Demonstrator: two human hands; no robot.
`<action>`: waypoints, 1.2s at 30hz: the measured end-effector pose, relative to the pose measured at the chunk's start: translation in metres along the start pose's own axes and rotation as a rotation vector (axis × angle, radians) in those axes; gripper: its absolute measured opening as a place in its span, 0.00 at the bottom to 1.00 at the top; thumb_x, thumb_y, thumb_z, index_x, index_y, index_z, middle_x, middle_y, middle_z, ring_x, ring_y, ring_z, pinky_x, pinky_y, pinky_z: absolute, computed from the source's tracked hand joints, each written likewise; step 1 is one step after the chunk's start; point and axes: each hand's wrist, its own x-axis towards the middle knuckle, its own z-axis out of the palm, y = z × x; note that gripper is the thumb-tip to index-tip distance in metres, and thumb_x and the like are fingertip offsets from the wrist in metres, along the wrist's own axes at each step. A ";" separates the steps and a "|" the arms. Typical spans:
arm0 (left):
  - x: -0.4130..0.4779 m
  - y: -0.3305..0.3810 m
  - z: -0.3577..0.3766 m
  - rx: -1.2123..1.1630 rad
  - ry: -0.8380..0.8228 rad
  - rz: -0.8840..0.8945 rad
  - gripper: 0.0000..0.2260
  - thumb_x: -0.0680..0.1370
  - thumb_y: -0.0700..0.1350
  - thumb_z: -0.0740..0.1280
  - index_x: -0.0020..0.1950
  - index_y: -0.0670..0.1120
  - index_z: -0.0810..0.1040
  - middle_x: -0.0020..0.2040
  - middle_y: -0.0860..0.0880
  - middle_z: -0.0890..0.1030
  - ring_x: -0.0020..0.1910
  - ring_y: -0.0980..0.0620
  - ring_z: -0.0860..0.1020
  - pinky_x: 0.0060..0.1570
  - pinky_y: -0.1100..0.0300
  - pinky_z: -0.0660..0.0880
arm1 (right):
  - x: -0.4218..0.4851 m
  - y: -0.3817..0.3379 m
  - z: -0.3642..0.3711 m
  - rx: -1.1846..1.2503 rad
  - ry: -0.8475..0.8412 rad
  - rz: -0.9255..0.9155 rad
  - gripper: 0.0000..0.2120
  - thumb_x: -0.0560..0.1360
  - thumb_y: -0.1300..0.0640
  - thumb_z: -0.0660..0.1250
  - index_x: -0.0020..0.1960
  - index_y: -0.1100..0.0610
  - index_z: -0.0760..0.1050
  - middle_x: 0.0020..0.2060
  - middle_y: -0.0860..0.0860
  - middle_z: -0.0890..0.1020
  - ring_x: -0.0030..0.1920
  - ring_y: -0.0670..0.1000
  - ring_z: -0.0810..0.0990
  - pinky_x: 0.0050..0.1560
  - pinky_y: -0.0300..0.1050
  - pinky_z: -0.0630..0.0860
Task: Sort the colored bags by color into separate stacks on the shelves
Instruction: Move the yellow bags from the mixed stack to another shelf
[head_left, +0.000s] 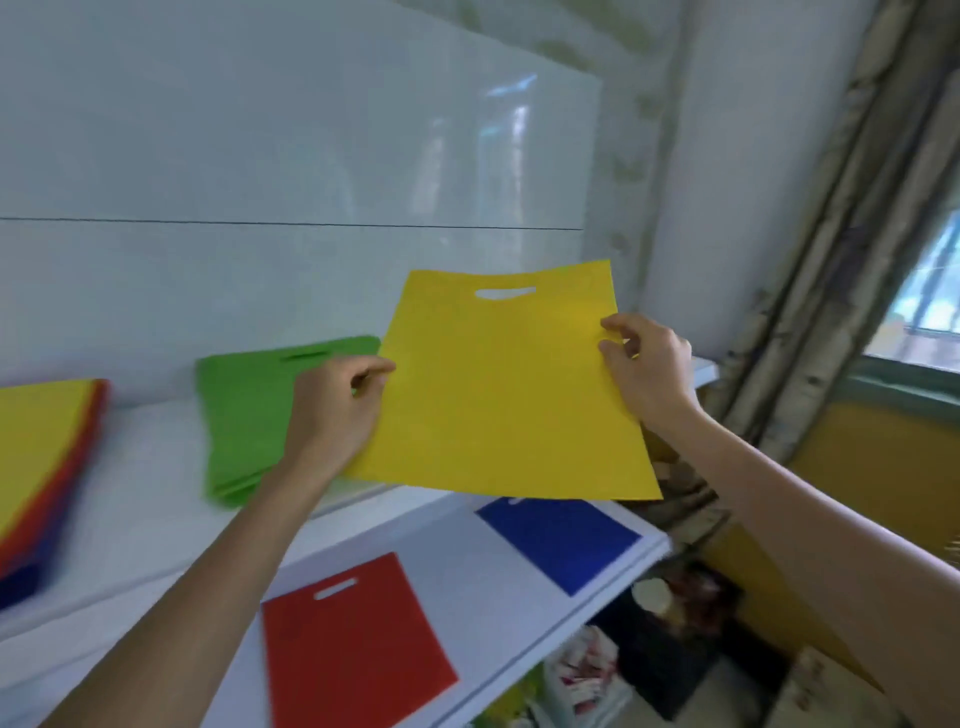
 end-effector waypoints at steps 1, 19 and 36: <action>-0.002 0.011 0.025 -0.017 -0.026 0.009 0.08 0.75 0.36 0.66 0.51 0.41 0.83 0.50 0.43 0.83 0.50 0.47 0.80 0.44 0.70 0.64 | 0.003 0.020 -0.017 -0.029 0.013 0.016 0.13 0.76 0.62 0.64 0.59 0.58 0.77 0.52 0.55 0.81 0.43 0.49 0.71 0.44 0.35 0.61; 0.065 0.090 0.286 -0.126 -0.406 0.104 0.15 0.79 0.41 0.60 0.66 0.43 0.72 0.65 0.46 0.73 0.63 0.50 0.71 0.61 0.61 0.65 | 0.117 0.240 -0.073 -0.173 0.063 0.172 0.14 0.76 0.63 0.63 0.61 0.59 0.76 0.47 0.53 0.76 0.45 0.49 0.70 0.47 0.37 0.63; 0.145 0.062 0.322 0.262 -0.035 -0.267 0.16 0.77 0.43 0.63 0.65 0.45 0.74 0.62 0.44 0.75 0.60 0.45 0.72 0.60 0.52 0.69 | 0.302 0.286 0.102 -0.070 -0.448 -0.254 0.22 0.78 0.63 0.58 0.71 0.60 0.64 0.71 0.56 0.66 0.70 0.56 0.65 0.68 0.45 0.60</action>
